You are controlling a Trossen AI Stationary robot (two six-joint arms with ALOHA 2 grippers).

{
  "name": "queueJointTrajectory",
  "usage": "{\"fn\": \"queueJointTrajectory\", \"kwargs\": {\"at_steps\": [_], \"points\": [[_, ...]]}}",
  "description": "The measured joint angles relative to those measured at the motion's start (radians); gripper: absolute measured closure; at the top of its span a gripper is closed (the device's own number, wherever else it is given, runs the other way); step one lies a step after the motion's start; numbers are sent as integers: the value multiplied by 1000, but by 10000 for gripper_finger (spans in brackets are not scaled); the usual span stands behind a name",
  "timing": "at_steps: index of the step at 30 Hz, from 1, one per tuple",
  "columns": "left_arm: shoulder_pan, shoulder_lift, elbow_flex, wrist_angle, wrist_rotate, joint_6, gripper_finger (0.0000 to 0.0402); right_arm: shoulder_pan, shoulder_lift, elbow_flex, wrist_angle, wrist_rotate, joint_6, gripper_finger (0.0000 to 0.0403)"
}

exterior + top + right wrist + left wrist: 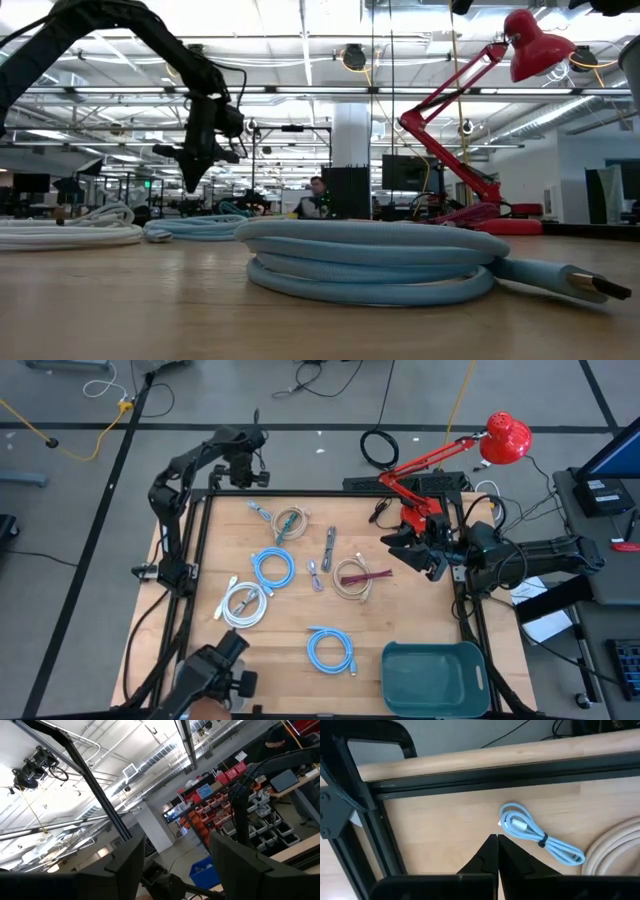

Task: Pick & Place USB Port
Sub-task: Put the top brown display cable into the blue bin

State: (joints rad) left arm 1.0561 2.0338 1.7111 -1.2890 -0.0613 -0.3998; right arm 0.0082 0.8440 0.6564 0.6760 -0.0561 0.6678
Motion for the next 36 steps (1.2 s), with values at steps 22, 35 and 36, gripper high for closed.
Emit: {"fn": "queueJointTrajectory", "kwargs": {"at_steps": [22,35,36], "points": [[-157,123,0,-66,41,-29,401,29,0,0,6,-23,-7,190],[-188,125,23,-106,97,47,401,29,0,0,8,-23,-34,190],[-188,124,35,-111,97,59,401,29,0,0,8,-23,-34,190]]}}
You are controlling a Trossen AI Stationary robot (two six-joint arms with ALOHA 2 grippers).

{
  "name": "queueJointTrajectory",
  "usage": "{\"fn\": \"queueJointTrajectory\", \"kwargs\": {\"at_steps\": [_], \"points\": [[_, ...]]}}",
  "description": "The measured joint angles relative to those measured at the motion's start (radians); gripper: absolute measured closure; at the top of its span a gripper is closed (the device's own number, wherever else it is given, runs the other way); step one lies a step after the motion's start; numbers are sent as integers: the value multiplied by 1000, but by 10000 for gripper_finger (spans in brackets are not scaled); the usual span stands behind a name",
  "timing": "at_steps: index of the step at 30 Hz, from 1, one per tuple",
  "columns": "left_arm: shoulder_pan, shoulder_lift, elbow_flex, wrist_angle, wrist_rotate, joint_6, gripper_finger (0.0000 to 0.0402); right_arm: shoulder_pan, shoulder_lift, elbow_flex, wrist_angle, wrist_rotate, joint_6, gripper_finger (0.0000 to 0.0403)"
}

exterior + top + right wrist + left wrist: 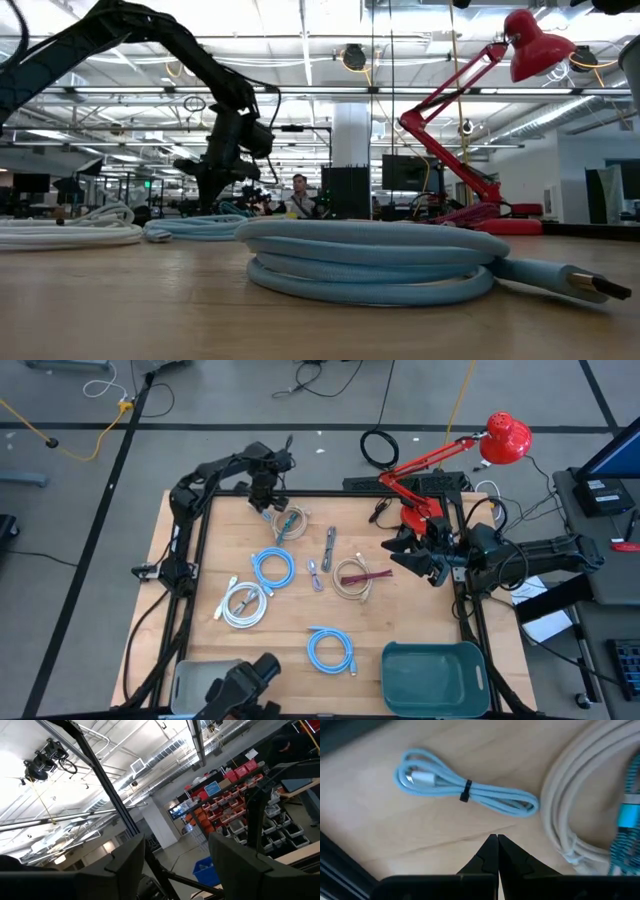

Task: Pick & Place USB Port
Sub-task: Put the top brown display cable into the blue bin

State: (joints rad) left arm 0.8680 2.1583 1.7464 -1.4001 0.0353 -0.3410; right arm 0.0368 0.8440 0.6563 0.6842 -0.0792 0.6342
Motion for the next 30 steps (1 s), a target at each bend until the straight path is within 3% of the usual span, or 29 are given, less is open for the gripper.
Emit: {"fn": "queueJointTrajectory", "kwargs": {"at_steps": [4,11,15,22,30], "points": [[-1,0,73,-10,27,32,401,0,0,0,0,0,0,190],[-79,-2,224,-12,200,204,396,0,0,0,0,4,8,190],[-182,-2,234,-11,175,250,374,0,0,0,0,5,8,190],[-308,32,233,25,-22,186,274,0,0,0,0,31,8,190],[-310,122,229,71,87,95,170,0,0,0,12,31,8,190]]}}
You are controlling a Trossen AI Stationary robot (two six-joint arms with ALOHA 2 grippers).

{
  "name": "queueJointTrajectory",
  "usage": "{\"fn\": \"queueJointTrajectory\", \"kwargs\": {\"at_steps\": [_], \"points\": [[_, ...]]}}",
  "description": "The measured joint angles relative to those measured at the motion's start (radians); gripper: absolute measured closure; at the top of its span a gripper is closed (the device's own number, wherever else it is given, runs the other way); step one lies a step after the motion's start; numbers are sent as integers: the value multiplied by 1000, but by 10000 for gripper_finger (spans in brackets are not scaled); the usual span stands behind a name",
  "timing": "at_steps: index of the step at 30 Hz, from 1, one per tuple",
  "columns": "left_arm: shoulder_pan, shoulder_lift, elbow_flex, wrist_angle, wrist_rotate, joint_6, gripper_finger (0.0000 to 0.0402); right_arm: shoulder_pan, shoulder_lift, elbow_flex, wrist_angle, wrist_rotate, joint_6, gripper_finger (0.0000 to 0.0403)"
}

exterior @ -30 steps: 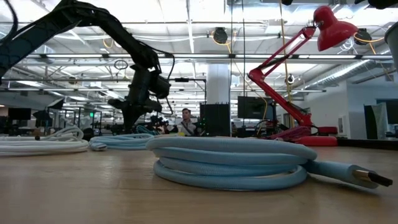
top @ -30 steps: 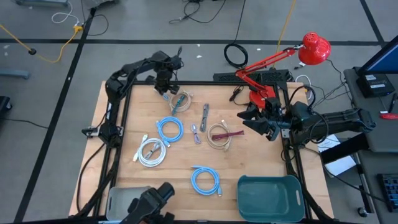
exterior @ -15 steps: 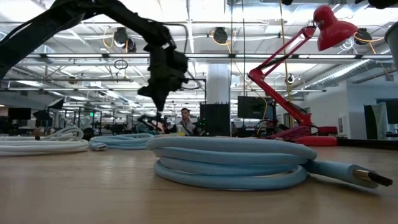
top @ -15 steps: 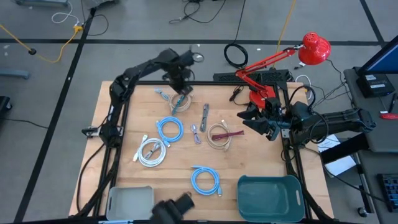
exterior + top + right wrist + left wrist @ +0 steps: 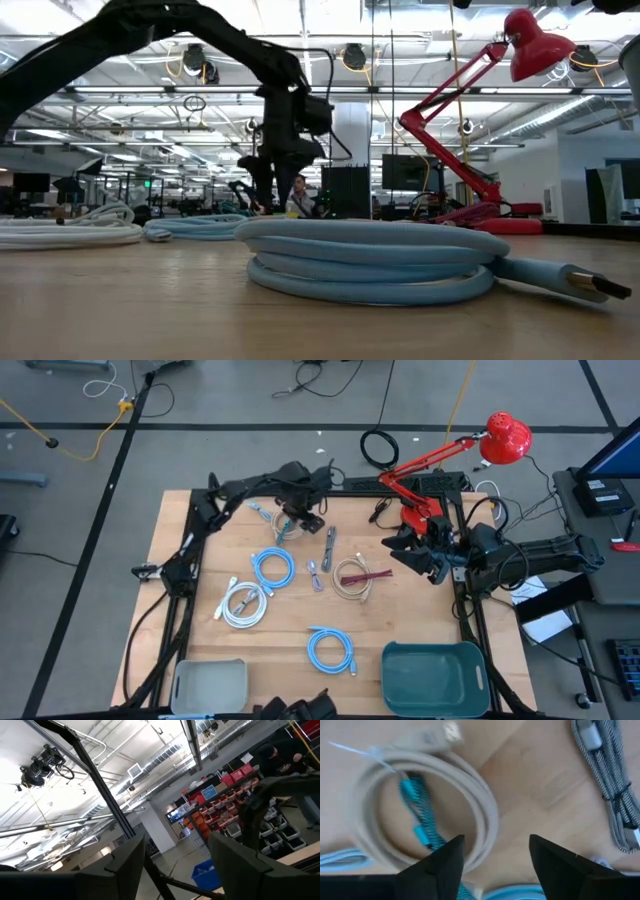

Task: Pick & Place USB Port
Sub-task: Put the top brown display cable into the blue bin

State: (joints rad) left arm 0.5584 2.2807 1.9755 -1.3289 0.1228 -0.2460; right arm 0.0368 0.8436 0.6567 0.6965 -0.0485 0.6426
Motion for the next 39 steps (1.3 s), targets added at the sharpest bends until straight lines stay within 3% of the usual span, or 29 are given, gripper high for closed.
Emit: {"fn": "queueJointTrajectory", "kwargs": {"at_steps": [7,10,13,18,23,28,39], "points": [[-10,62,-3,7,-46,1,157,20,0,0,7,-2,26,190],[-12,82,-3,22,-45,1,178,30,0,0,7,-1,26,190],[-18,99,-3,30,-33,4,230,35,0,0,10,-1,26,190],[-25,107,-1,45,6,4,365,35,0,0,10,0,23,190],[-30,77,-2,48,50,16,369,35,0,0,10,0,23,190],[-25,-50,-2,102,139,18,369,35,0,0,10,29,23,190],[0,-273,-1,544,470,-177,369,35,0,0,10,30,34,190]]}}
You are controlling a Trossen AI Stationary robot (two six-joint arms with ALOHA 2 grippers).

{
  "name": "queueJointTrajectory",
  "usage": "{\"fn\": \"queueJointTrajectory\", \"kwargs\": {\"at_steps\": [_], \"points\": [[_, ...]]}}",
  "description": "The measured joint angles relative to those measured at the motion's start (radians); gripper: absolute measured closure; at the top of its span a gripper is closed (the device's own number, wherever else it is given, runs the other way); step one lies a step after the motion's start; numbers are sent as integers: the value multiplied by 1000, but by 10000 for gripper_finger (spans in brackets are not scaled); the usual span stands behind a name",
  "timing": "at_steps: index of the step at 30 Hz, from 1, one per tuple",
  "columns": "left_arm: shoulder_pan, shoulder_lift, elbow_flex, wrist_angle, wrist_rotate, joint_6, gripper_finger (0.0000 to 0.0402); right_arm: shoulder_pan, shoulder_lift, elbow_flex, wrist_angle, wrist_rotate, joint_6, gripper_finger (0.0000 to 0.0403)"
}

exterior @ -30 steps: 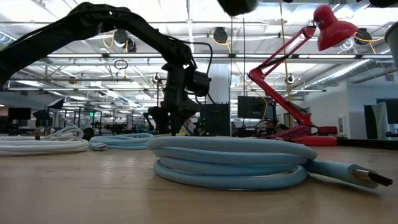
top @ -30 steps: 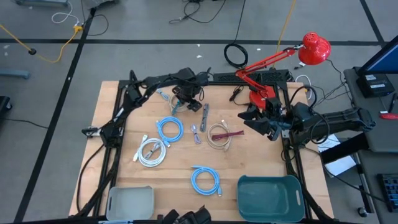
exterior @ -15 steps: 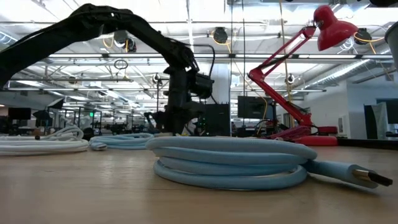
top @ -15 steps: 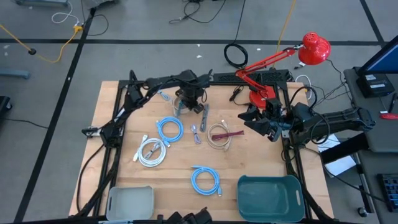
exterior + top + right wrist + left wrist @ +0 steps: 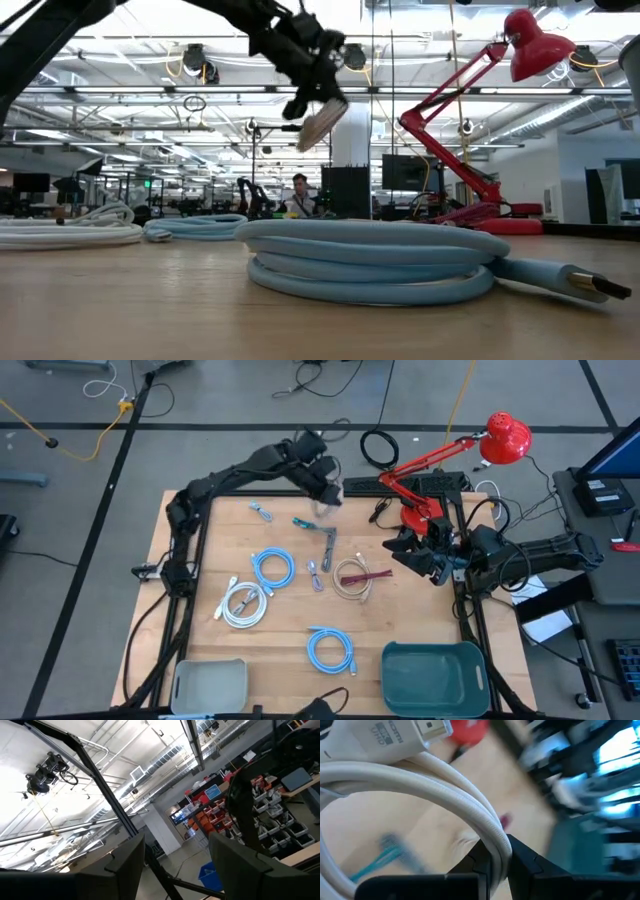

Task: Pick & Place USB Port
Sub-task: Put the top brown display cable into the blue bin

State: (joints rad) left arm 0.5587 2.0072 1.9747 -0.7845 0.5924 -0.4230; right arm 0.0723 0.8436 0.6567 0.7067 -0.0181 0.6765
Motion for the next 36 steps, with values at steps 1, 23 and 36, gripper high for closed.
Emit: {"fn": "queueJointTrajectory", "kwargs": {"at_steps": [1,23,36], "points": [[0,-7,0,37,30,-30,369,0,0,0,0,0,0,190],[-464,-12,-1,-348,151,97,369,7,-16,0,44,-57,159,190],[-667,-41,-1,137,-346,-402,369,245,-63,0,-218,-121,197,190]]}}
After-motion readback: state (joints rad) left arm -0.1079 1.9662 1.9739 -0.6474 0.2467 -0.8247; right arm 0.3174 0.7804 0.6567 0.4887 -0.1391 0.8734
